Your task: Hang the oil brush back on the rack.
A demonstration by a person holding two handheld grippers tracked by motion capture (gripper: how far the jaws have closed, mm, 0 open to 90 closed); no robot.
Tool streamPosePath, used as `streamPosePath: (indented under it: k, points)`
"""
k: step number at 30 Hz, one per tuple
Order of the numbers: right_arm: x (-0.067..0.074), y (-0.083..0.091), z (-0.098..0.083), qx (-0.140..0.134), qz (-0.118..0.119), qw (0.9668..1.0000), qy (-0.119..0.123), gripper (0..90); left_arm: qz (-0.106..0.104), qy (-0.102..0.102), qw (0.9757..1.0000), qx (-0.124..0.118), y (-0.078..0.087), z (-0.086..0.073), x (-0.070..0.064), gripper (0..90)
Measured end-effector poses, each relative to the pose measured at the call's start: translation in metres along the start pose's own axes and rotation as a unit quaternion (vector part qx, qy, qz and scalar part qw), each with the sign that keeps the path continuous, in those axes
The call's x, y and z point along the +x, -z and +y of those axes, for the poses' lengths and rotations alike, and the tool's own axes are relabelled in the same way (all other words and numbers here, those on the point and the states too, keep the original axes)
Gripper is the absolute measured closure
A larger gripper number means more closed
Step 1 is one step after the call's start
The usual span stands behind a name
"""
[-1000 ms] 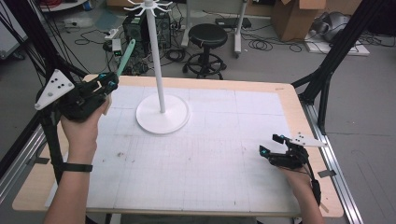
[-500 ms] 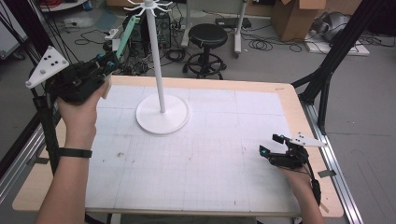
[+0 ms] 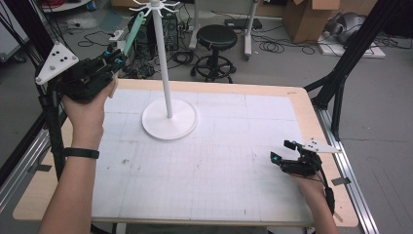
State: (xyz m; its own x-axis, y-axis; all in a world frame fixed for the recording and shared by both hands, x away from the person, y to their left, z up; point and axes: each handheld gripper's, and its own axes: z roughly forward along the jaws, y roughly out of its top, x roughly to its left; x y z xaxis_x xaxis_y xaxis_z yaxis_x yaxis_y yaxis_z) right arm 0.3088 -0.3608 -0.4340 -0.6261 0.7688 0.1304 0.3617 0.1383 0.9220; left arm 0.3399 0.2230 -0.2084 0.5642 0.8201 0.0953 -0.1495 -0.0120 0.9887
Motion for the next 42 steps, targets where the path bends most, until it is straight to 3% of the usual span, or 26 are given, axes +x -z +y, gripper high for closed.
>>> streamPosePath:
  k: [24,35,42]
  points:
    - [0.001,0.000,0.000,0.002,0.004,1.0000,-0.001,16.2,0.009,0.004,0.9998,0.015,-0.020,-0.009,0.006,81.4]
    - [0.000,0.000,0.000,0.003,0.004,1.0000,-0.001,16.2,0.008,0.003,0.9992,0.039,-0.028,-0.015,0.004,80.6]
    - [0.000,0.000,0.000,0.003,0.004,1.0000,-0.001,16.2,0.010,0.005,0.9990,0.043,-0.031,-0.016,0.004,78.2]
